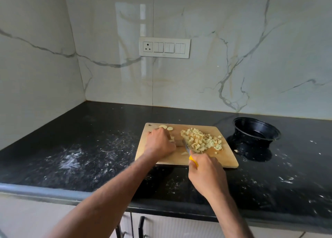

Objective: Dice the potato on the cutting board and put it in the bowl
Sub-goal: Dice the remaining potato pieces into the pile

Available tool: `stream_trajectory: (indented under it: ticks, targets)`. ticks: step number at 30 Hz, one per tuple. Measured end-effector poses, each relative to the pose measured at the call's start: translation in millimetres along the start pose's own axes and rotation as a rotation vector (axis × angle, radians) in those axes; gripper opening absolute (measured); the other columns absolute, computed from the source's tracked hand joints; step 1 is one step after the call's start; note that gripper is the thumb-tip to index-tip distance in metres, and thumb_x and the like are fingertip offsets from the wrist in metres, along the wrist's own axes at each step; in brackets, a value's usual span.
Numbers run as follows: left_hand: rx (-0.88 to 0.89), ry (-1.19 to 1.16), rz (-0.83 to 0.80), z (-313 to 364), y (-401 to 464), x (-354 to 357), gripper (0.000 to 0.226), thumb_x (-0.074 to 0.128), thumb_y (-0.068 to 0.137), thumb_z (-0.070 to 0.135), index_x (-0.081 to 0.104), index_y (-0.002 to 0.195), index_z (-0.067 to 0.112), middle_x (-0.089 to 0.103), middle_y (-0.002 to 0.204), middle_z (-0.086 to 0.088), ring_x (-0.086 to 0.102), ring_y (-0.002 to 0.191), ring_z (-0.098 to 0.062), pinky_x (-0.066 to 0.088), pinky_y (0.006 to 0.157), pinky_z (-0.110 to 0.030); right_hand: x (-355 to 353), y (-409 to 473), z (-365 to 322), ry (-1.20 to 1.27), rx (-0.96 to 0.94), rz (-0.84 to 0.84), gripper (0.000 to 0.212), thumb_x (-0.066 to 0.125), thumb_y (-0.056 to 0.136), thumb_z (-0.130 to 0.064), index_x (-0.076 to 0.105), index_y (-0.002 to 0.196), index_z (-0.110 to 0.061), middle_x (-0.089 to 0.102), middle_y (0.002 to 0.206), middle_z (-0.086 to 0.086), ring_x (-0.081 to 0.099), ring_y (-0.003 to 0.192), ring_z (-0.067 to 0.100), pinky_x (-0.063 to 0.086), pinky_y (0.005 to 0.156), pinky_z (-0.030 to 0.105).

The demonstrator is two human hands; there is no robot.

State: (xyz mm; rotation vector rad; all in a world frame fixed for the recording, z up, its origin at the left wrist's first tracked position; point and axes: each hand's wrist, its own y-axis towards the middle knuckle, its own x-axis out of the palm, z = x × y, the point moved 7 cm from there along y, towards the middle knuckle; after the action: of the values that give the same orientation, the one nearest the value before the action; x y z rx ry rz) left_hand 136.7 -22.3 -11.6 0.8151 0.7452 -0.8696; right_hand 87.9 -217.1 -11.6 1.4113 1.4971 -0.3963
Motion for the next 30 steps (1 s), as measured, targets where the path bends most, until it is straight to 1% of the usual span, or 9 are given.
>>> stream_trajectory:
  ticks: [3, 7, 10, 13, 16, 20, 24, 27, 30]
  targets:
    - [0.151, -0.089, -0.101, 4.4, 0.8, -1.6, 0.015, 0.066, 0.077, 0.02, 0.077, 0.086, 0.02, 0.071, 0.091, 0.001, 0.062, 0.09, -0.023, 0.05, 0.085, -0.033, 4.9, -0.9, -1.3, 0.011, -0.007, -0.009, 0.025, 0.052, 0.1, -0.031, 0.07, 0.117, -0.027, 0.049, 0.074, -0.014, 0.044, 0.059, 0.006, 0.02, 0.044, 0.018]
    - [0.351, -0.144, -0.254, 5.7, -4.2, -9.3, 0.023, 0.072, 0.079, 0.011, 0.079, 0.1, 0.016, 0.073, 0.103, 0.005, 0.062, 0.093, -0.009, 0.05, 0.084, -0.018, 5.0, 1.3, -4.8, 0.026, -0.042, 0.0, 0.026, 0.052, 0.1, -0.032, 0.07, 0.119, -0.028, 0.05, 0.07, -0.014, 0.046, 0.059, 0.006, 0.021, 0.044, 0.017]
    - [0.234, -0.204, -0.158, -9.7, -7.7, -16.6, 0.031, 0.077, 0.076, 0.017, 0.079, 0.107, 0.016, 0.072, 0.103, 0.005, 0.066, 0.096, -0.012, 0.055, 0.089, -0.026, 2.9, 6.7, -12.1, 0.003, -0.1, 0.034, 0.027, 0.053, 0.1, -0.032, 0.07, 0.121, -0.029, 0.063, 0.074, -0.012, 0.041, 0.055, 0.005, 0.018, 0.043, 0.015]
    - [0.045, -0.074, 0.045, -23.3, -13.7, -25.4, 0.027, 0.084, 0.071, 0.041, 0.081, 0.09, 0.023, 0.067, 0.084, 0.013, 0.065, 0.092, -0.017, 0.052, 0.09, -0.036, 7.0, 15.6, -26.6, -0.029, -0.198, 0.052, 0.034, 0.055, 0.1, -0.031, 0.063, 0.133, -0.03, 0.073, 0.083, -0.011, 0.04, 0.054, 0.004, 0.016, 0.044, 0.011]
    - [-0.03, -0.02, 0.038, -21.2, -20.1, -17.9, 0.029, 0.077, 0.075, 0.051, 0.081, 0.093, 0.028, 0.073, 0.091, 0.011, 0.063, 0.099, -0.018, 0.046, 0.097, -0.039, 17.5, 27.3, -37.8, -0.092, -0.268, 0.019, 0.036, 0.053, 0.1, -0.03, 0.062, 0.136, -0.028, 0.071, 0.079, -0.01, 0.044, 0.053, 0.006, 0.018, 0.043, 0.012]
    - [-0.037, -0.033, 0.053, -18.5, -21.9, -11.7, 0.017, 0.069, 0.084, 0.038, 0.08, 0.092, 0.028, 0.073, 0.1, 0.004, 0.059, 0.104, -0.023, 0.04, 0.097, -0.039, 29.3, 30.9, -38.6, -0.123, -0.298, -0.056, 0.033, 0.05, 0.101, -0.025, 0.066, 0.13, -0.026, 0.063, 0.069, -0.012, 0.054, 0.052, 0.006, 0.044, 0.047, 0.021]
    - [-0.014, -0.067, 0.051, -17.1, -21.4, -9.9, 0.016, 0.067, 0.088, 0.024, 0.081, 0.09, 0.017, 0.073, 0.096, -0.001, 0.057, 0.099, -0.023, 0.034, 0.075, -0.027, 31.2, 35.5, -35.3, -0.131, -0.297, -0.049, 0.028, 0.051, 0.101, -0.024, 0.071, 0.119, -0.025, 0.067, 0.073, -0.01, 0.05, 0.052, 0.008, 0.029, 0.044, 0.019]
    - [-0.04, -0.072, 0.043, -15.8, -23.7, -10.5, 0.016, 0.066, 0.087, 0.022, 0.08, 0.085, 0.014, 0.074, 0.087, -0.001, 0.058, 0.09, -0.023, 0.033, 0.07, -0.029, 32.7, 32.9, -36.5, -0.141, -0.306, -0.079, 0.026, 0.05, 0.1, -0.021, 0.071, 0.115, -0.024, 0.069, 0.077, -0.007, 0.052, 0.056, 0.012, 0.036, 0.049, 0.025]
    - [-0.073, -0.07, 0.03, -14.6, -24.7, -10.4, 0.013, 0.069, 0.084, 0.023, 0.079, 0.081, 0.016, 0.074, 0.084, 0.001, 0.06, 0.087, -0.021, 0.037, 0.073, -0.029, 32.0, 26.5, -36.4, -0.162, -0.293, -0.081, 0.022, 0.05, 0.099, -0.018, 0.071, 0.102, -0.022, 0.066, 0.075, -0.006, 0.058, 0.062, 0.016, 0.038, 0.055, 0.03]
